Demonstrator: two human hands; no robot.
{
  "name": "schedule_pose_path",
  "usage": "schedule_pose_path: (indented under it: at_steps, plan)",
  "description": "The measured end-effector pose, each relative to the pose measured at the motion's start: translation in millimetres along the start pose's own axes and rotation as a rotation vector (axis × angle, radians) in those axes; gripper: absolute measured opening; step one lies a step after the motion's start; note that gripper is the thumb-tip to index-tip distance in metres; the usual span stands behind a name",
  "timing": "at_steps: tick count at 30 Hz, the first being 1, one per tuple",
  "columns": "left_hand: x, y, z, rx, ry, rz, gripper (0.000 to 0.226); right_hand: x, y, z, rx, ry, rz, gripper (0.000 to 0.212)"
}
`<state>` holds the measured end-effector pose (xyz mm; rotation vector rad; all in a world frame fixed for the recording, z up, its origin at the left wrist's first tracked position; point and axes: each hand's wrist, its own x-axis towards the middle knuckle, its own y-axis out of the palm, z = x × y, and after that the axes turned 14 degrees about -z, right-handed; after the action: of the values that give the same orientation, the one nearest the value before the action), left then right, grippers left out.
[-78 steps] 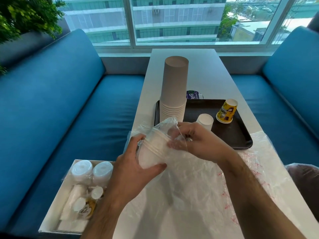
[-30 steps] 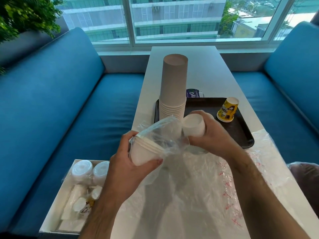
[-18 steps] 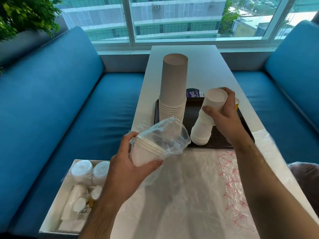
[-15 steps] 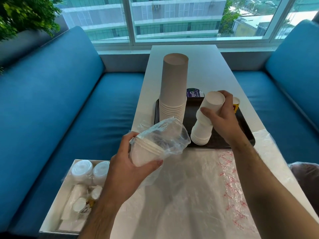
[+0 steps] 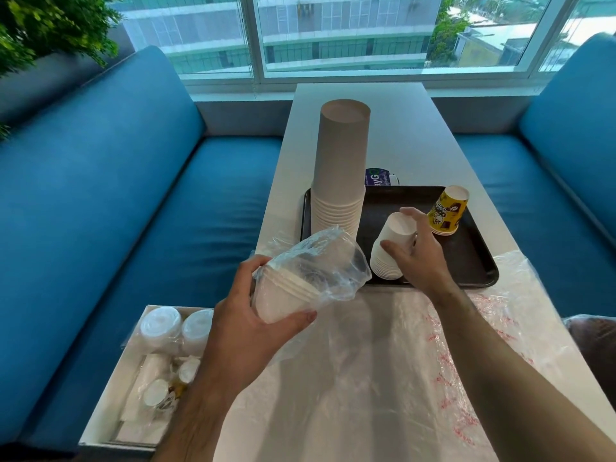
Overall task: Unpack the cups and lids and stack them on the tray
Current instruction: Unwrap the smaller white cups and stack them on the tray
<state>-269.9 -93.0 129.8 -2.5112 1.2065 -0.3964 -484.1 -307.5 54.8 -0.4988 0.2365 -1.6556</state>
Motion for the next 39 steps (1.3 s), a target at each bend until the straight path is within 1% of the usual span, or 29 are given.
schedule_pose_path:
  at_steps: [4,5,7,9,10,11,12,13,15,17,20,22,24,27,30,35,39]
  plan:
    - [-0.1,3.1,-0.6,0.025,-0.006,0.001,0.072,0.2,-0.8,1.9,-0.029,0.015,0.010,0.073]
    - [-0.3,3.7,-0.6,0.033,-0.008,0.001,0.071,-0.4,0.1,2.6,-0.054,0.008,-0.017,0.073]
    - [-0.8,4.5,-1.1,0.051,-0.015,0.002,0.073,-3.7,1.3,6.3,-0.113,-0.019,-0.136,0.070]
    - [-1.0,5.1,-1.1,0.073,-0.018,-0.001,0.075,-9.5,-2.3,16.7,-0.101,-0.047,-0.278,0.054]
    - [-1.1,5.2,-0.6,0.089,-0.016,-0.002,0.074,-13.1,-5.2,23.7,-0.061,-0.072,-0.313,0.042]
    - [-1.1,5.4,-0.3,0.106,-0.014,-0.003,0.073,-17.8,-9.5,32.4,-0.013,-0.107,-0.303,0.029]
    - [-1.3,6.0,0.1,0.120,-0.015,-0.003,0.073,-21.9,-13.3,40.0,0.040,-0.141,-0.251,0.019]
    - [-1.5,6.6,0.2,0.130,-0.015,-0.005,0.072,-27.3,-18.0,49.0,0.091,-0.168,-0.171,0.016]
    - [-1.7,8.1,-0.1,0.141,-0.015,-0.004,0.071,-37.0,-25.1,65.7,0.176,-0.183,0.025,0.022]
    - [-1.8,10.2,-1.6,0.150,-0.015,0.000,0.070,-45.7,-30.3,83.9,0.206,-0.157,0.263,0.026]
    - [-1.8,12.7,-3.7,0.158,-0.010,0.008,0.068,-50.5,-31.8,99.0,0.177,-0.120,0.584,0.019]
    - [-1.9,13.1,-5.2,0.166,-0.004,0.018,0.070,-51.6,-31.4,104.0,0.156,-0.135,0.728,0.017]
    - [-1.9,13.3,-5.8,0.172,-0.003,0.022,0.073,-54.2,-30.6,109.5,0.148,-0.164,0.827,0.015]
    - [-1.7,13.3,-7.1,0.185,0.009,0.021,0.076,-57.7,-25.4,112.6,0.120,-0.181,0.874,0.014]
    - [-1.7,12.5,-9.3,0.226,0.023,0.041,0.077,-62.1,-17.6,111.4,0.074,-0.233,0.858,0.014]
    - [-2.1,9.4,-10.0,0.239,0.015,0.047,0.078,-66.4,-14.8,111.0,0.119,-0.253,0.813,0.008]
    - [-1.6,8.7,-12.8,0.225,0.009,0.058,0.078,-66.9,-14.8,108.7,0.161,-0.253,0.772,0.011]
